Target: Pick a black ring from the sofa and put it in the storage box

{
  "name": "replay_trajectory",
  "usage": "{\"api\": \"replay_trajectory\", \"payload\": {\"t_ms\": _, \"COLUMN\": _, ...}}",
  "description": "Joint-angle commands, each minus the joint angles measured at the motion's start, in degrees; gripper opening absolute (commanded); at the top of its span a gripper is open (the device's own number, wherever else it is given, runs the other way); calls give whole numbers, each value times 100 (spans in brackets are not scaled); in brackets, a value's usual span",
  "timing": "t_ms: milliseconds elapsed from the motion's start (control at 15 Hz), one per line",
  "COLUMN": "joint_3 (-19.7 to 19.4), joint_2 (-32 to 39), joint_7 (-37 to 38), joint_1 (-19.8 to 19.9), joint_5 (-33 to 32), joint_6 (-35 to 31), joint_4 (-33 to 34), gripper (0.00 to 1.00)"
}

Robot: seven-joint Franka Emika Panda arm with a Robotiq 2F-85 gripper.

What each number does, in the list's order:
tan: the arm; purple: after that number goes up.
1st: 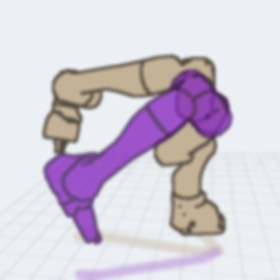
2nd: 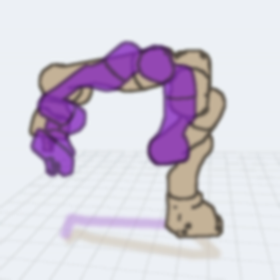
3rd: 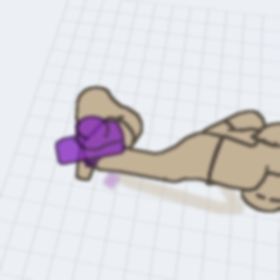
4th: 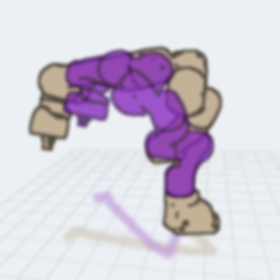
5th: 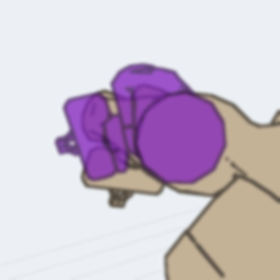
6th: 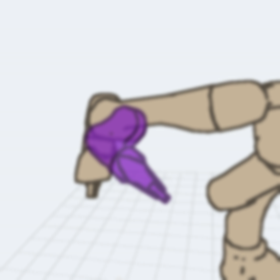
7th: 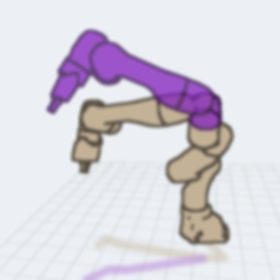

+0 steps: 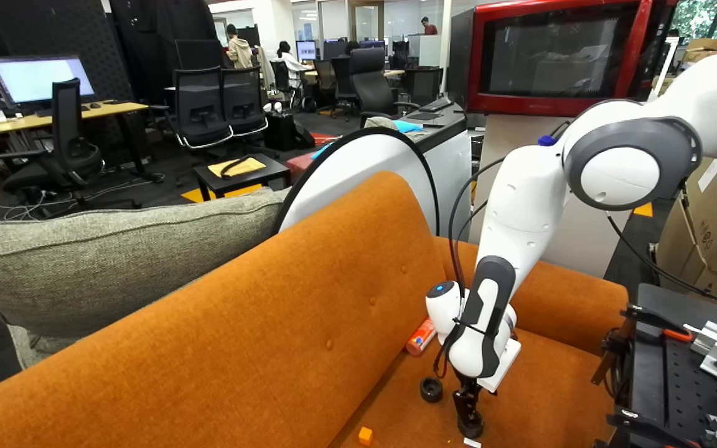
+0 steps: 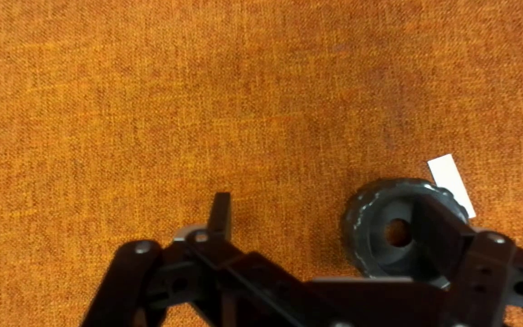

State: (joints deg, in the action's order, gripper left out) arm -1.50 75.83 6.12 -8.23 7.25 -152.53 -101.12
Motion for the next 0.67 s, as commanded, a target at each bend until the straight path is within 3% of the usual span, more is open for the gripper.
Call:
{"api": "replay_trajectory", "payload": {"t_ms": 0, "joint_3": -2, "joint_2": 175, "joint_7": 86, "joint_1": 89, "joint_5": -155, "joint_6": 301, "joint_4": 342, "gripper": 100}}
{"api": "replay_trajectory", "payload": {"t_ms": 67, "joint_3": -7, "joint_2": 216, "joint_7": 83, "joint_1": 99, "joint_5": -158, "joint_6": 339, "joint_4": 417, "gripper": 92}}
{"api": "replay_trajectory", "payload": {"t_ms": 133, "joint_3": -21, "joint_2": 251, "joint_7": 81, "joint_1": 101, "joint_5": -164, "joint_6": 364, "joint_4": 469, "gripper": 74}}
{"api": "replay_trajectory", "payload": {"t_ms": 600, "joint_3": 37, "joint_2": 284, "joint_7": -32, "joint_1": 239, "joint_5": -144, "joint_6": 478, "joint_4": 619, "gripper": 23}}
